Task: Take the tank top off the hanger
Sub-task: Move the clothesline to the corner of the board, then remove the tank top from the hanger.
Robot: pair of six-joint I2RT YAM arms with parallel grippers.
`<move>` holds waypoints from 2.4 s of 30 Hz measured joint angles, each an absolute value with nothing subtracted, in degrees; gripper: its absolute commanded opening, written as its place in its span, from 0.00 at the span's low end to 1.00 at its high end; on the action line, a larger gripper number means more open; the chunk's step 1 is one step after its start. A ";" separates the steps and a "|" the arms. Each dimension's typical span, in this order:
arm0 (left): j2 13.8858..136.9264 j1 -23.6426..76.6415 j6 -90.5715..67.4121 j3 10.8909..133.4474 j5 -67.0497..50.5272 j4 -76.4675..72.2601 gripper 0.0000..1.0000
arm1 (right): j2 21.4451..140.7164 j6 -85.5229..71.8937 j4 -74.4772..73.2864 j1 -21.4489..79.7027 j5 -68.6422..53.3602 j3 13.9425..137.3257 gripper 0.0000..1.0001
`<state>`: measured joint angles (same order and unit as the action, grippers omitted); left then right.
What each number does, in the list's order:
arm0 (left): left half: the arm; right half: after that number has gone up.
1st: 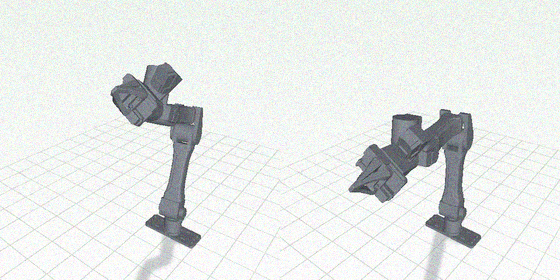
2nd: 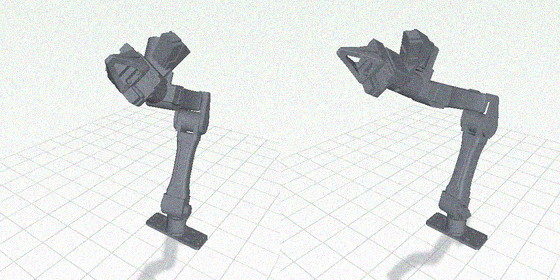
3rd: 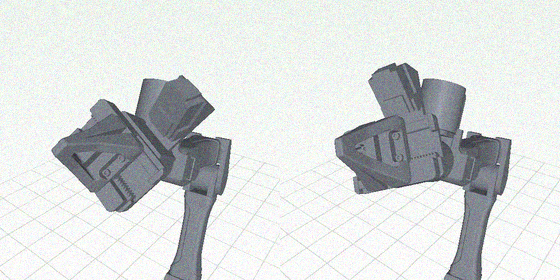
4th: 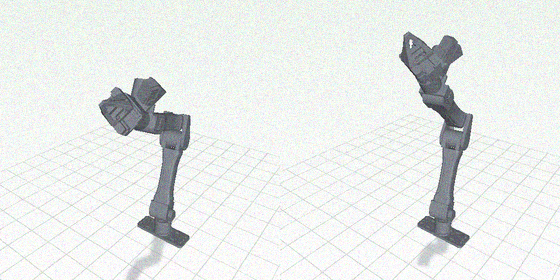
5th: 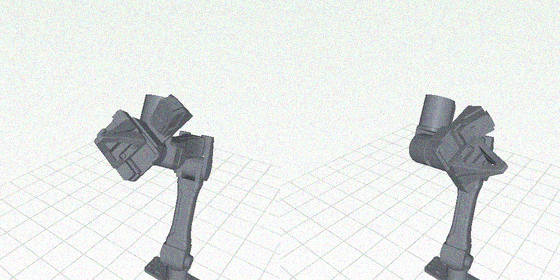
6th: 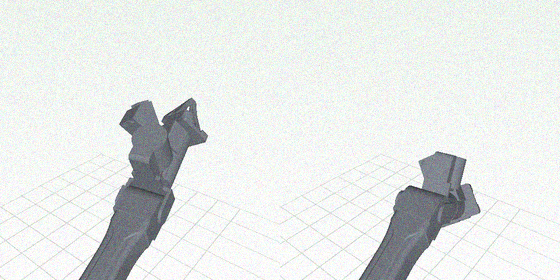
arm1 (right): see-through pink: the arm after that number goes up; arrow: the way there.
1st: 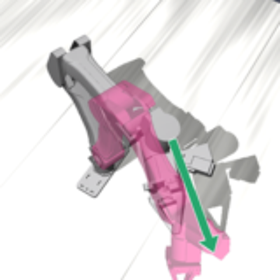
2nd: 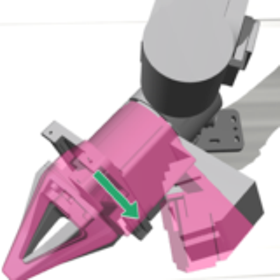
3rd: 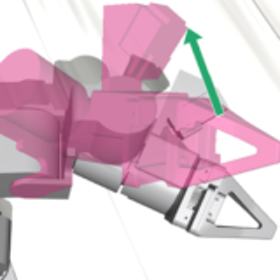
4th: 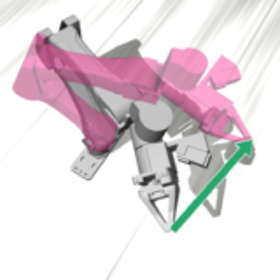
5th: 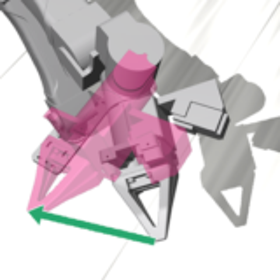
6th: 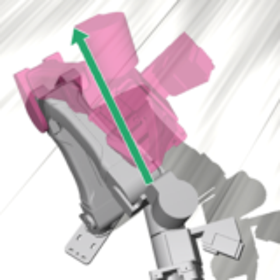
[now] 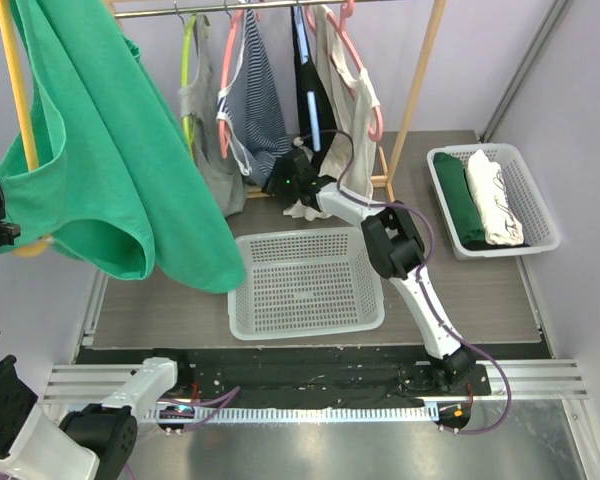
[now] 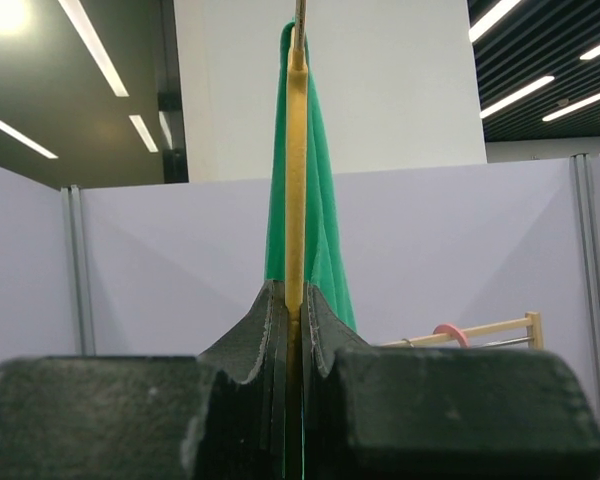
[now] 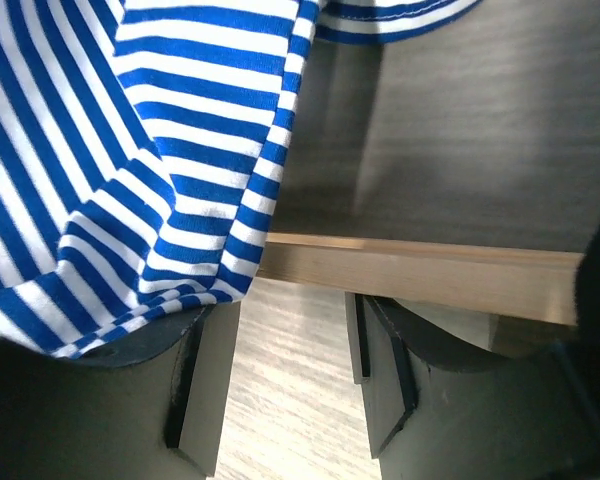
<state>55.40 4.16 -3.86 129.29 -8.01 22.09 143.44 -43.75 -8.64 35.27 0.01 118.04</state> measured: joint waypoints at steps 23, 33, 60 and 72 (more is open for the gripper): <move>60.77 -21.98 -40.66 131.46 -32.82 1.87 0.00 | 92.75 -33.12 10.35 38.30 -4.75 72.97 0.78; 65.91 -34.39 -58.39 140.14 -33.23 -13.87 0.00 | 77.82 -28.42 11.79 38.02 -12.64 56.36 0.85; 54.63 -58.54 -96.79 98.91 -64.23 -55.77 0.02 | 46.04 -25.34 -4.60 36.14 12.99 47.46 0.84; 49.93 -57.28 -94.00 71.11 -77.32 -60.38 0.03 | 50.15 -24.49 -4.97 36.14 10.74 54.02 0.84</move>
